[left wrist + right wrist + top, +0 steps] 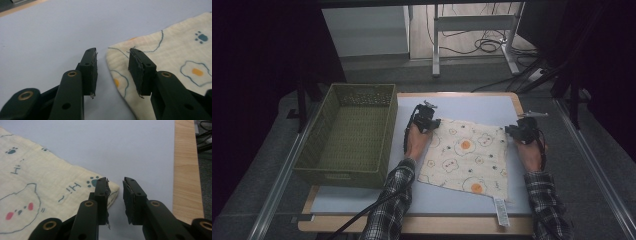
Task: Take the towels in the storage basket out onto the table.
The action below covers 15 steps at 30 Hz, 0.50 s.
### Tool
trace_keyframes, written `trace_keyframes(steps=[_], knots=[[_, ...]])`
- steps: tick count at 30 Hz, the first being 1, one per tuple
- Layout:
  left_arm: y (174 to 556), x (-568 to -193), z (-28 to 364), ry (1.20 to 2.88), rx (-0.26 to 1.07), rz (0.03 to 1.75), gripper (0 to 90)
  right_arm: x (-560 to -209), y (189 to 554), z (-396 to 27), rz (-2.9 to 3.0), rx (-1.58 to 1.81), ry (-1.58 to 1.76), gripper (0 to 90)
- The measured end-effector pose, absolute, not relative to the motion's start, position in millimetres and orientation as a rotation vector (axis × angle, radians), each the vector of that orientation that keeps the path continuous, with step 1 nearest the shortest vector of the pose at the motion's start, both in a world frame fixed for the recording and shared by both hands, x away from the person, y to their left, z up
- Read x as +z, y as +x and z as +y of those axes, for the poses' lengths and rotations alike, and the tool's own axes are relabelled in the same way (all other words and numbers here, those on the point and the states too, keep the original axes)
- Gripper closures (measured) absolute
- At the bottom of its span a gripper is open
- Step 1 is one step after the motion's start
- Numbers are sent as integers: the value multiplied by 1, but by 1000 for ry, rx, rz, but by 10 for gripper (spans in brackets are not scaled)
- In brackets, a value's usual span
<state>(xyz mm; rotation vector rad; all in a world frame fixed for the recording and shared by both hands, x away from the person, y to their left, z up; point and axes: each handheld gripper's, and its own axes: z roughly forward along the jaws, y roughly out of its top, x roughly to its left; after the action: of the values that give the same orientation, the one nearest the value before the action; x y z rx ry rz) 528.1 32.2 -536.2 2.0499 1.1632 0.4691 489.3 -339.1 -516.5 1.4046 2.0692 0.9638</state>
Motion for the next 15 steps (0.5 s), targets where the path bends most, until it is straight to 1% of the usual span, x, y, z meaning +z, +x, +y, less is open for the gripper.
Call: trace_keyframes(steps=[3, 5, 6, 7, 8, 9, 11, 14, 15], knots=[[531, -537, 31, 2030, 492, 1183, 555, -520, 493, -337, 2084, 942, 1391, 675], [533, -537, 31, 2033, 517, 1197, 519, -521, 495, -336, 2079, 940, 1385, 644], [534, -538, 31, 2030, 504, 1196, 527, -522, 495, -335, 2078, 936, 1379, 647], [534, -538, 31, 2031, 485, 1183, 555, -521, 496, -334, 2081, 935, 1379, 652], [534, -538, 31, 2035, 471, 1169, 607, -521, 496, -332, 2081, 929, 1380, 690], [533, -538, 30, 2032, 449, 1155, 681, -521, 495, -330, 2086, 929, 1378, 739], [533, -538, 29, 2034, 429, 1146, 779, -520, 495, -326, 2103, 927, 1393, 842], [533, -537, 31, 2021, 376, 1151, 867, -517, 494, -322, 2123, 908, 1413, 877], [534, -536, 32, 2020, 357, 1158, 878, -516, 494, -321, 2131, 901, 1412, 880]])
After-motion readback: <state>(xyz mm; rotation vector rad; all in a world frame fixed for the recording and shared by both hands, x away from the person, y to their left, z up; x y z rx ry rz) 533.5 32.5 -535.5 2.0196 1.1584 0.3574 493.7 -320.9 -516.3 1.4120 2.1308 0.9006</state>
